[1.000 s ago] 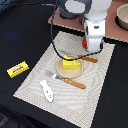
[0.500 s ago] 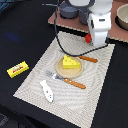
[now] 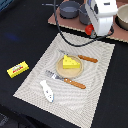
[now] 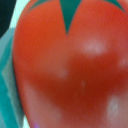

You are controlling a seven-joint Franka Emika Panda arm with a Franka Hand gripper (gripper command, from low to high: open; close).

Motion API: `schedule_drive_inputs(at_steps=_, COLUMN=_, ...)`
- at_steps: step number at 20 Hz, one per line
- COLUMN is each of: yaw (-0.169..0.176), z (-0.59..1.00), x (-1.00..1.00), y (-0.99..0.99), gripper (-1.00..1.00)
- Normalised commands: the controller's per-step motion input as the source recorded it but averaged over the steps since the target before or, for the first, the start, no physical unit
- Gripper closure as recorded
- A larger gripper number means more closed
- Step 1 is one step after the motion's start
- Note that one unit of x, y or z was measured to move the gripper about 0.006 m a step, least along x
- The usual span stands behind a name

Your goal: Interact with the objects in diverse but meaningful ways.

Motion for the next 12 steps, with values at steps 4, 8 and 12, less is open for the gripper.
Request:
schedule_drive_inputs(at_steps=4, yaw=0.0, z=-0.02, x=-0.75, y=-0.6, gripper=1.0)
schedule_drive_inputs(at_steps=8, yaw=0.0, z=-0.14, x=-0.76, y=-0.62, gripper=1.0)
schedule_drive_inputs(at_steps=12, yaw=0.0, z=-0.3, x=-0.79, y=-0.63, gripper=1.0)
